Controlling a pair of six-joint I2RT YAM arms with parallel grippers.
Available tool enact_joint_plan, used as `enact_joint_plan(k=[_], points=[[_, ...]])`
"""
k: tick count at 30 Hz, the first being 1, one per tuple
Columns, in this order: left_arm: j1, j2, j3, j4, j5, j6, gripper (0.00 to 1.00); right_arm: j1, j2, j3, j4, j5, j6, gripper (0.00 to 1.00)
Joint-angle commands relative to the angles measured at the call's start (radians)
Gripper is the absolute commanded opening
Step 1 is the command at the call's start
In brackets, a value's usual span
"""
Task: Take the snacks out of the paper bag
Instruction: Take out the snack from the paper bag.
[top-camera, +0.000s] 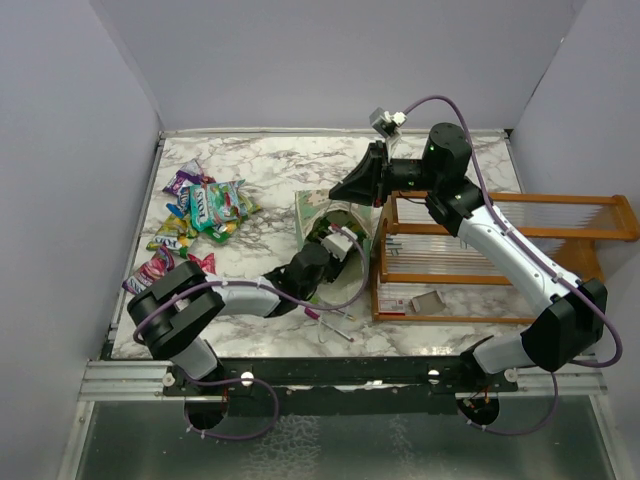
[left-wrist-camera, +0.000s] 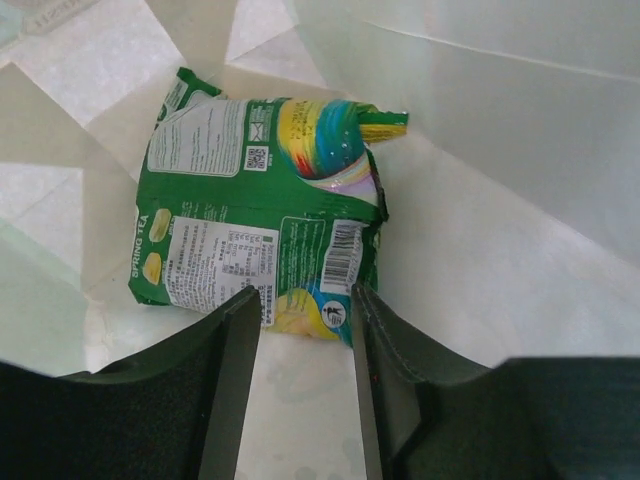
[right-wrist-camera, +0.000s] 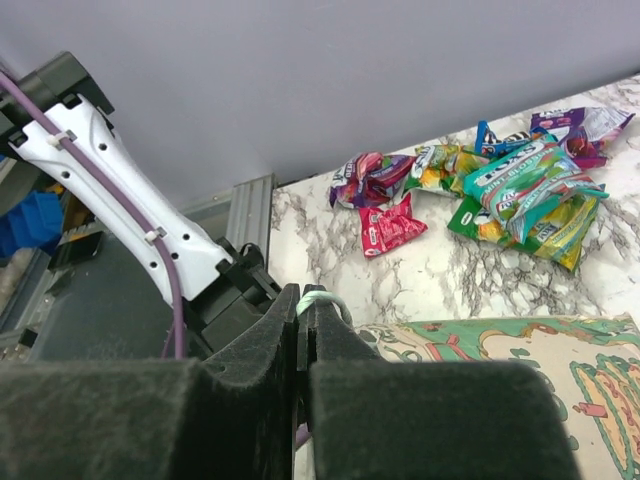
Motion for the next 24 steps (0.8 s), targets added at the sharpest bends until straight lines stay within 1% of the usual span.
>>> enact_joint_plan(k=[1, 4, 7, 16, 20, 24], points=[[0.043, 0.033, 0.057, 0.042, 0.091, -0.081, 0.47, -0.005, -0.001, 0.028, 0.054, -0.018, 0.026, 0.01], [0.045, 0.063, 0.081, 0.037, 0.095, -0.117, 0.56, -0.004, 0.002, 0.030, 0.057, -0.020, 0.030, 0.01], [0.045, 0.085, 0.087, 0.028, 0.086, -0.120, 0.61, -0.004, 0.002, 0.033, 0.063, -0.022, 0.035, 0.01], [0.045, 0.172, 0.091, -0.001, 0.006, -0.084, 0.67, -0.004, -0.002, 0.022, 0.092, -0.029, 0.056, 0.01], [0.045, 0.216, 0.093, 0.008, 0.006, -0.071, 0.70, -0.004, -0.004, 0.026, 0.093, -0.028, 0.056, 0.01], [0.050, 0.273, 0.129, -0.020, -0.023, -0.052, 0.72, -0.004, -0.010, 0.026, 0.092, -0.029, 0.057, 0.01]])
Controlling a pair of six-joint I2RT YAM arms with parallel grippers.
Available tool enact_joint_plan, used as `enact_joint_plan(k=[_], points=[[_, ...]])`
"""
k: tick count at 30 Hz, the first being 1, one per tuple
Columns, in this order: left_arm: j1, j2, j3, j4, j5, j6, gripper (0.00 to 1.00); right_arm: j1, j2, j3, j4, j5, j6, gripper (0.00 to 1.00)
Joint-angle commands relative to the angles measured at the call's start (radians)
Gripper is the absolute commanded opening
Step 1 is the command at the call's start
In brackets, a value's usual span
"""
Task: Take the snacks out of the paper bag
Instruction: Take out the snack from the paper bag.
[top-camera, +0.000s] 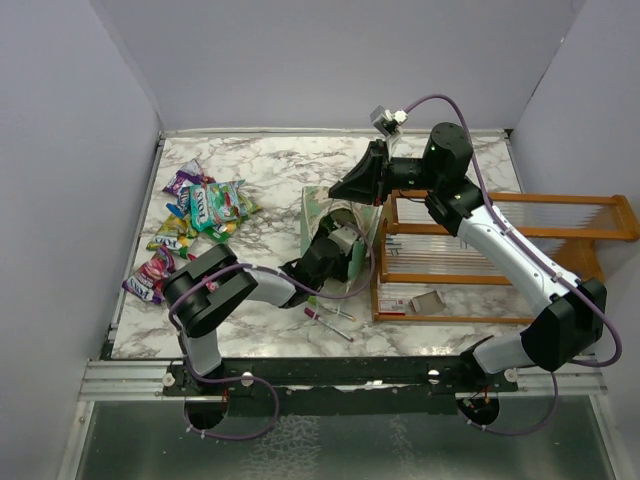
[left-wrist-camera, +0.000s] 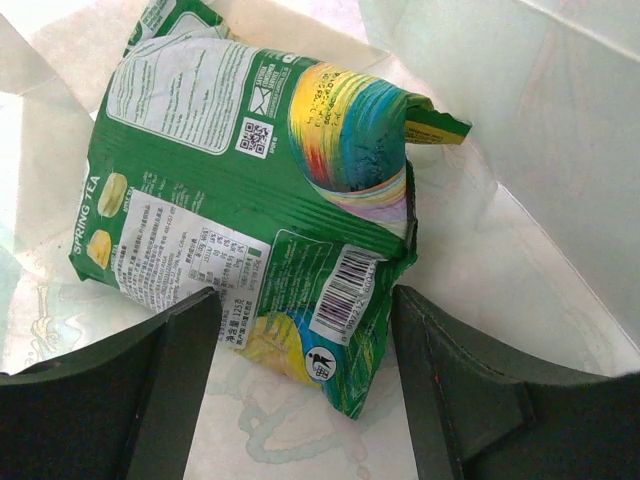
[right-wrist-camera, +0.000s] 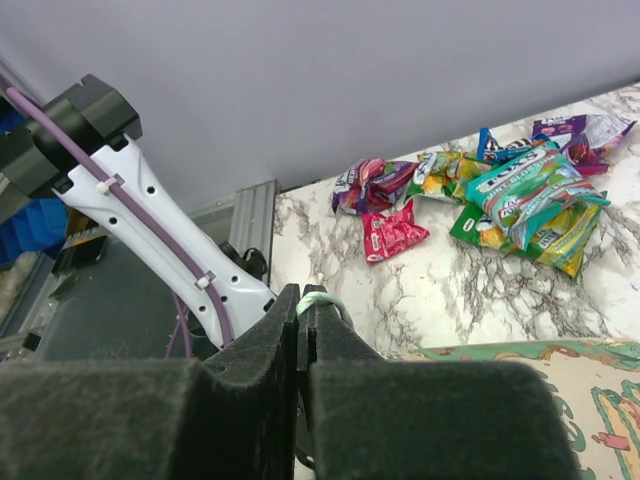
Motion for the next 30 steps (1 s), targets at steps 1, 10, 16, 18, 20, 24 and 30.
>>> enact_joint_plan(k=[1, 10, 16, 18, 20, 24, 30], points=[[0.005, 0.076, 0.056, -0.064, -0.043, 0.024, 0.72, -0.004, -0.013, 0.027, 0.049, -0.023, 0.010, 0.01], [0.025, 0.089, 0.062, -0.116, -0.011, -0.005, 0.38, -0.004, -0.028, 0.031, 0.031, -0.015, -0.005, 0.01], [0.030, -0.015, 0.081, -0.186, -0.067, 0.027, 0.09, -0.004, -0.029, 0.029, 0.028, -0.013, -0.009, 0.01], [0.030, -0.062, 0.084, -0.206, -0.063, 0.030, 0.05, -0.004, -0.030, 0.031, 0.012, -0.005, -0.024, 0.01], [0.030, -0.138, 0.085, -0.230, -0.053, 0.021, 0.03, -0.004, -0.029, 0.036, -0.013, 0.011, -0.044, 0.01], [0.029, -0.279, 0.073, -0.273, -0.018, -0.013, 0.00, -0.004, -0.027, 0.036, -0.036, 0.031, -0.070, 0.01], [0.016, -0.456, 0.011, -0.315, 0.049, -0.033, 0.00, -0.004, -0.016, 0.028, -0.028, 0.040, -0.072, 0.01]])
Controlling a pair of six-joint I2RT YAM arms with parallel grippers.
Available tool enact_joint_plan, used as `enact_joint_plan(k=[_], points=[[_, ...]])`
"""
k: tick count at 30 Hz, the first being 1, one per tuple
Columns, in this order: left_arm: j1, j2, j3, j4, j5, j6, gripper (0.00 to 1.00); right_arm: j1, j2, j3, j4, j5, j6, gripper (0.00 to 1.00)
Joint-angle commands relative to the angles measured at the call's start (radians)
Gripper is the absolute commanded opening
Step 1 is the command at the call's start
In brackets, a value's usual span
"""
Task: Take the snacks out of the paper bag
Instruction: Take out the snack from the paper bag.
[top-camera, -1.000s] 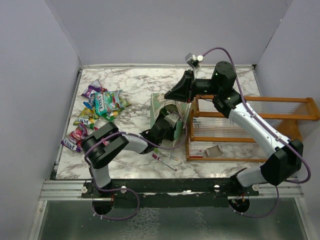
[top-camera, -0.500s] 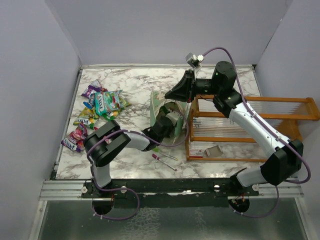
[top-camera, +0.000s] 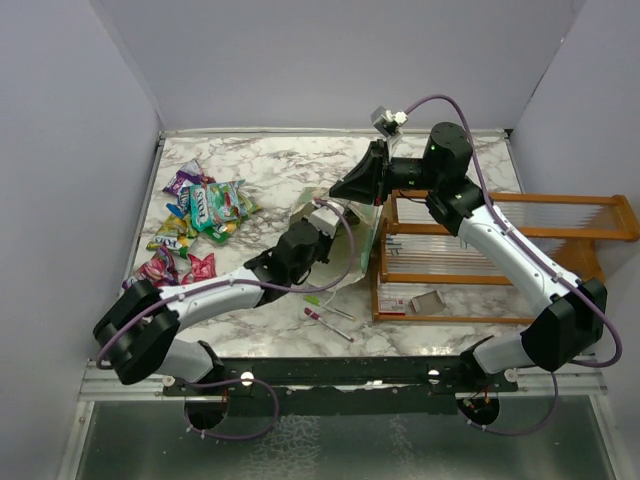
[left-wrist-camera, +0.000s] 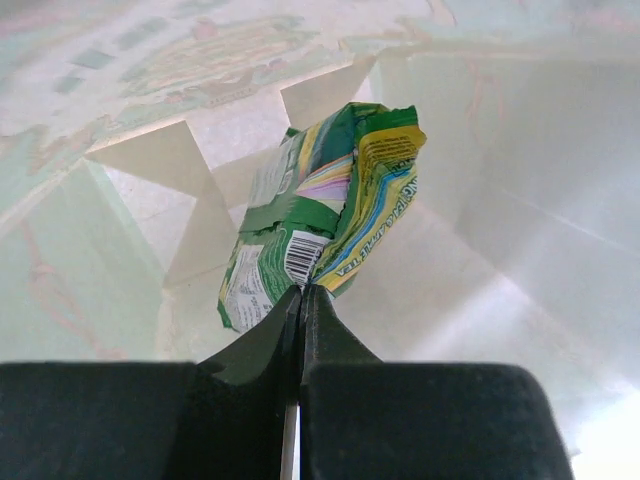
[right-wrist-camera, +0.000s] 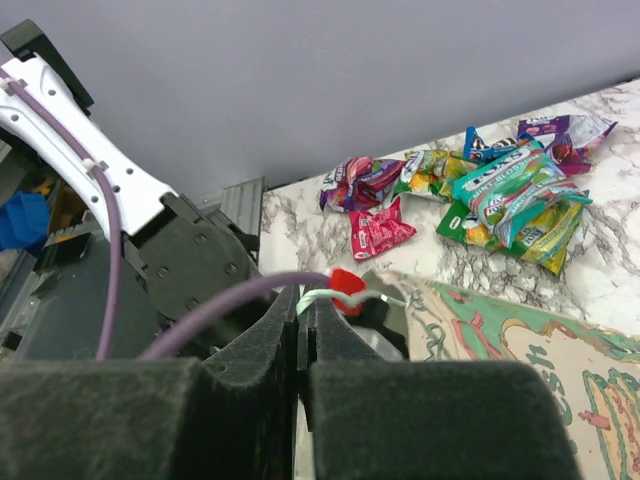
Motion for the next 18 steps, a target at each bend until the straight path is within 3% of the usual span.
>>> enact_joint_plan(k=[1, 12, 18], points=[[-0.011, -0.133, -0.055, -0.036, 0.072, -0.023, 0.00, 0.002, -0.013, 0.025, -0.001, 0.026, -0.019, 0.01], [-0.045, -0.495, -0.122, -0.179, 0.232, -0.018, 0.00, 0.005, 0.026, 0.011, 0.028, 0.011, -0.011, 0.01], [-0.045, -0.568, -0.074, -0.290, 0.225, 0.004, 0.00, 0.026, 0.059, 0.045, 0.056, 0.005, 0.006, 0.01]])
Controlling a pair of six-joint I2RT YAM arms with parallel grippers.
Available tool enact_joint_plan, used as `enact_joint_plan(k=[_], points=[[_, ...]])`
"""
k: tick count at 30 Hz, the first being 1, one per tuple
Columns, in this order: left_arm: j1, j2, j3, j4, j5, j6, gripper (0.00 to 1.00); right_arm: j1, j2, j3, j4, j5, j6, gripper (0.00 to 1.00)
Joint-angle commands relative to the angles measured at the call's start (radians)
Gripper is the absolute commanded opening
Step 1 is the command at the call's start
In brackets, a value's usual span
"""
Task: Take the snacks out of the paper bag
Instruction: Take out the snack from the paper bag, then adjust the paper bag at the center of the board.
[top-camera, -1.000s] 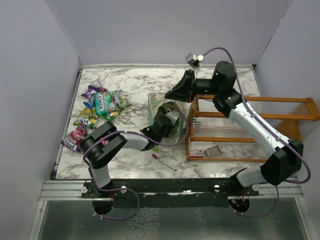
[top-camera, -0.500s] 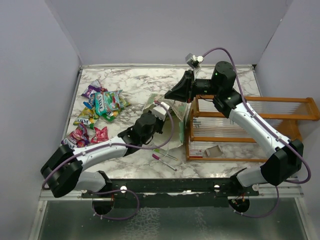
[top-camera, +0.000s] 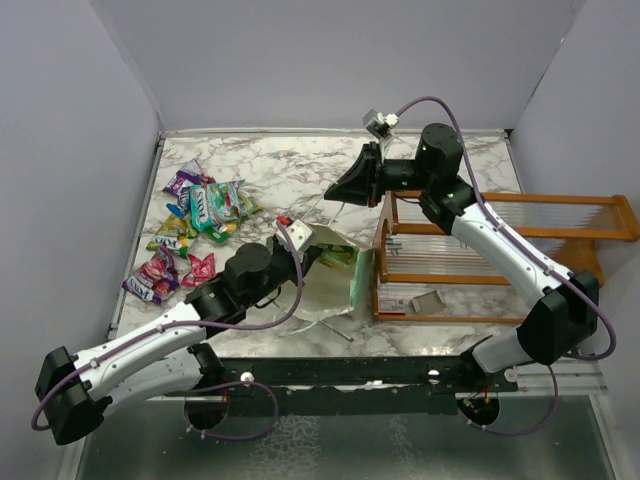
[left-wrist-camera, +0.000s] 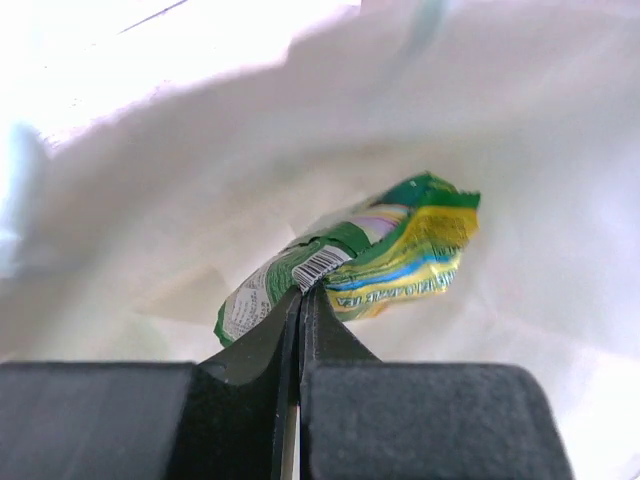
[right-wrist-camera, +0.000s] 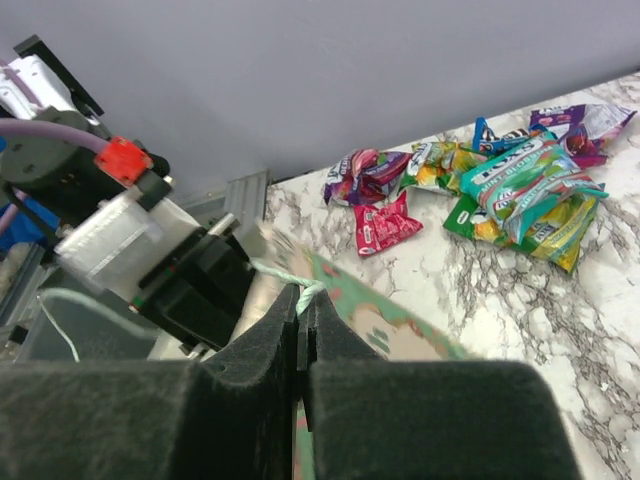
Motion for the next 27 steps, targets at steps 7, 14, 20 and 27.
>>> enact_joint_plan(k=[7, 14, 20, 27], points=[[-0.002, 0.082, 0.147, -0.086, -0.017, 0.017, 0.00, 0.065, 0.071, 0.120, -0.013, 0.060, -0.022, 0.01], [-0.002, 0.006, 0.238, -0.192, 0.006, 0.049, 0.00, 0.065, 0.125, 0.211, -0.121, 0.267, -0.025, 0.01], [-0.002, -0.111, 0.401, -0.348, -0.030, 0.060, 0.00, 0.064, 0.192, 0.302, -0.126, 0.333, -0.009, 0.01], [-0.003, -0.195, 0.559, -0.438, -0.114, 0.050, 0.00, 0.060, 0.306, 0.449, -0.165, 0.407, 0.004, 0.01]])
